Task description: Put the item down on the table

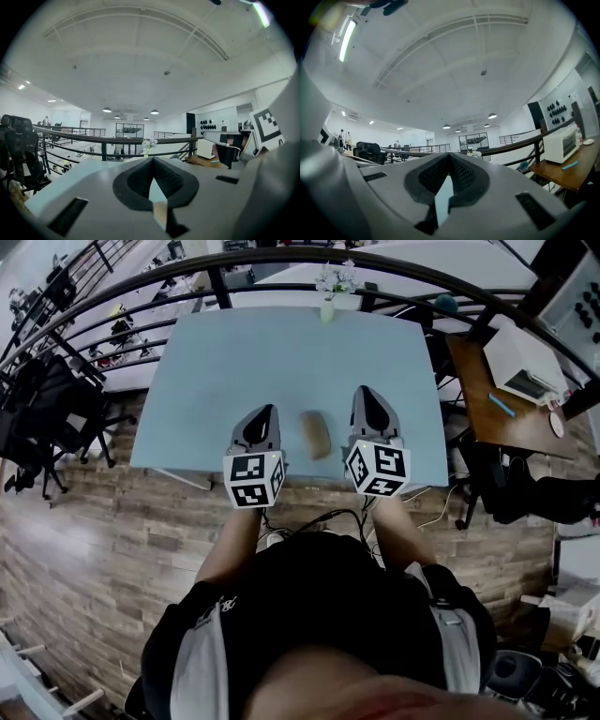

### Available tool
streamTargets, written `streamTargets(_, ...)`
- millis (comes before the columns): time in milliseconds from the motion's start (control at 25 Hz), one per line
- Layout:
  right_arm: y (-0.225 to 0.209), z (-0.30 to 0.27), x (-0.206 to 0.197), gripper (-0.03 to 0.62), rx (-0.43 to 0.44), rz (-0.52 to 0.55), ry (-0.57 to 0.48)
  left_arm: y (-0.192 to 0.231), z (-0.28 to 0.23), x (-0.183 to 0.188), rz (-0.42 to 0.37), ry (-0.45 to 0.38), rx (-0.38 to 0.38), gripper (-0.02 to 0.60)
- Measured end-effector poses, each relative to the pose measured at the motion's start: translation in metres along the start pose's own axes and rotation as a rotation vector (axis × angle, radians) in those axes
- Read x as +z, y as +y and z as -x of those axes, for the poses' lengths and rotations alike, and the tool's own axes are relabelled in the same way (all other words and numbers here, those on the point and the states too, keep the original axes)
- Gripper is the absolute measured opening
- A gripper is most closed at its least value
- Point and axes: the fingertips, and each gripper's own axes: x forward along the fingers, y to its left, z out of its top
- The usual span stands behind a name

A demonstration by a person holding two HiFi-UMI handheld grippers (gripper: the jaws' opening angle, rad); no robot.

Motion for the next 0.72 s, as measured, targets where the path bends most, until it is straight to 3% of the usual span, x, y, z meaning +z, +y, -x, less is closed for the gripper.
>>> streamTargets(360,-0.006,0.003,0.001,0.002,-0.024,-0.002,0.004,-0.005,0.0,0.002,-0.009,0.001,-0.006,0.008)
streamTargets(720,-0.009,0.005,-0.002,0.002,0.006,-0.011,0.003,-0.014,0.0,0.003,-0.017,-0.001,-0.003,0.008)
